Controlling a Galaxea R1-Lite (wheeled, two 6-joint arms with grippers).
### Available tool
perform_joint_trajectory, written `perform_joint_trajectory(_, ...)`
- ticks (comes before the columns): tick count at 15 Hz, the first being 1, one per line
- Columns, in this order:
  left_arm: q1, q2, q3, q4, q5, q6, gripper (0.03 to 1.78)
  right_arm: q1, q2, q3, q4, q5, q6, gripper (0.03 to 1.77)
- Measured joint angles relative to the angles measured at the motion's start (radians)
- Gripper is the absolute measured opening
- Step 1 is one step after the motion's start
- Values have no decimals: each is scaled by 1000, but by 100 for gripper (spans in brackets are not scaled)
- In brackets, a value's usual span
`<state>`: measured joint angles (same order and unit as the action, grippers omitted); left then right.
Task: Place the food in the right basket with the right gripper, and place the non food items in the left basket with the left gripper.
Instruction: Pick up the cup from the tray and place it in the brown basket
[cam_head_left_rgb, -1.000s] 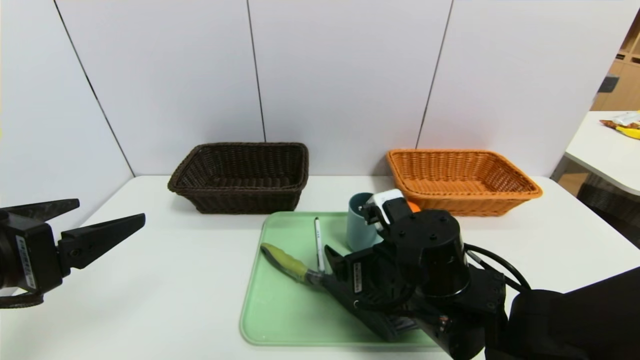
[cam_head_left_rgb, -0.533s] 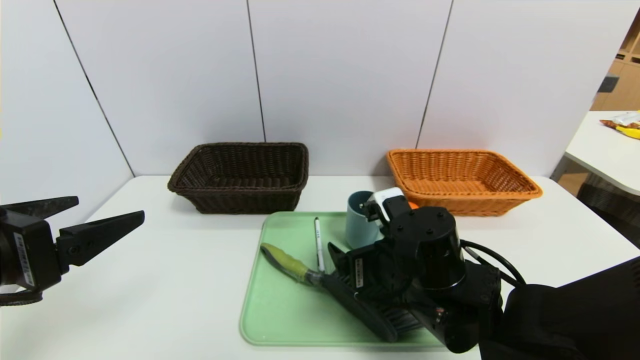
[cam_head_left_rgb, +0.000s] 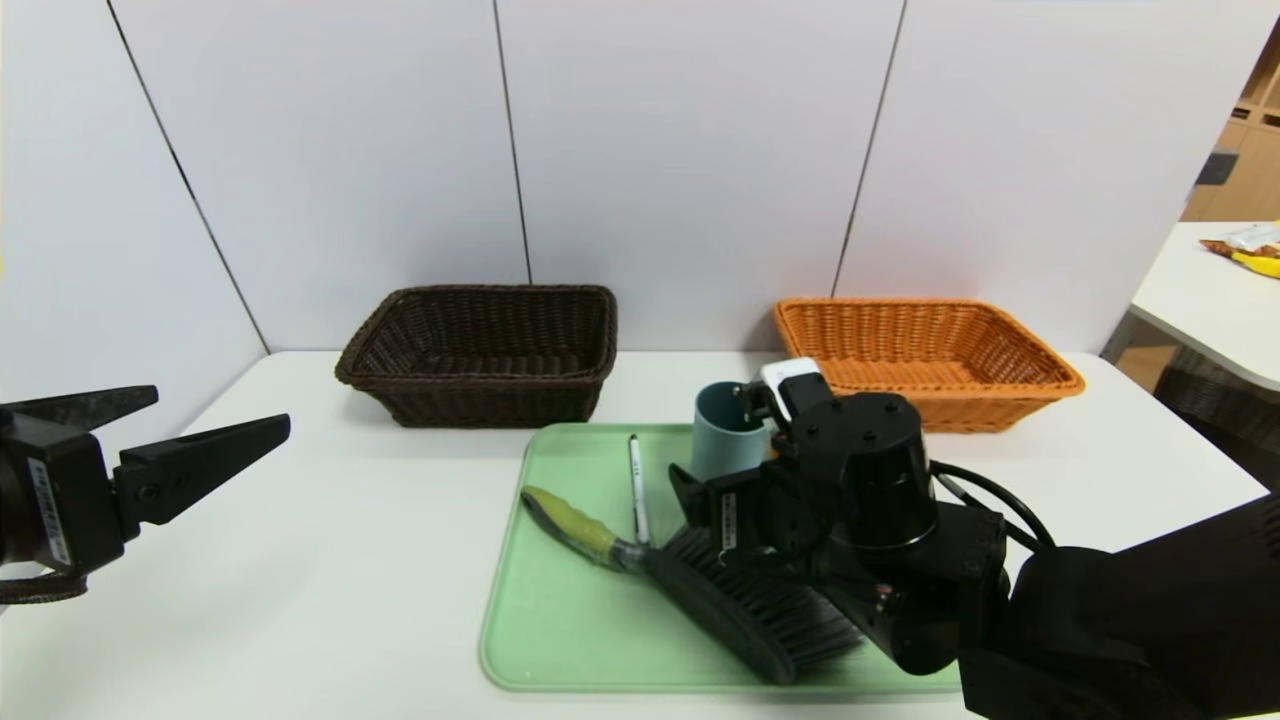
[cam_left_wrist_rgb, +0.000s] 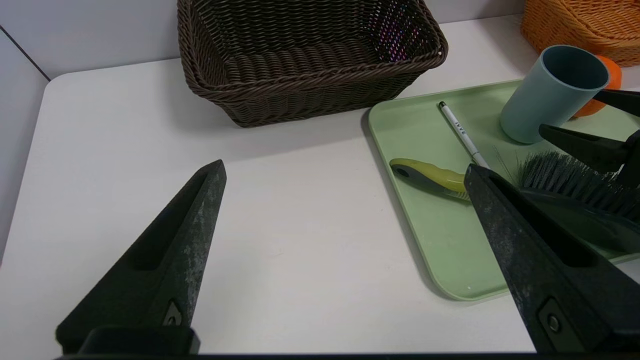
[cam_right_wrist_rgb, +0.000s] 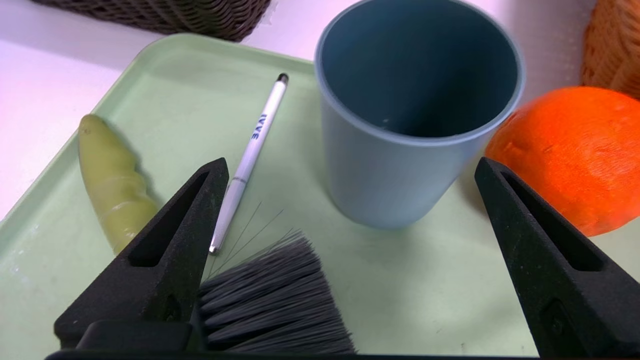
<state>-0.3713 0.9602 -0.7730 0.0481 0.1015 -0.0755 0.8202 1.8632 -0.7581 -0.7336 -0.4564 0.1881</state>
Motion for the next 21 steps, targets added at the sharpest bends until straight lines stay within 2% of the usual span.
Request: perform_joint_trajectory(21, -1, 3, -19, 1, -1, 1, 169, -41, 71, -60, -31, 3, -8, 170)
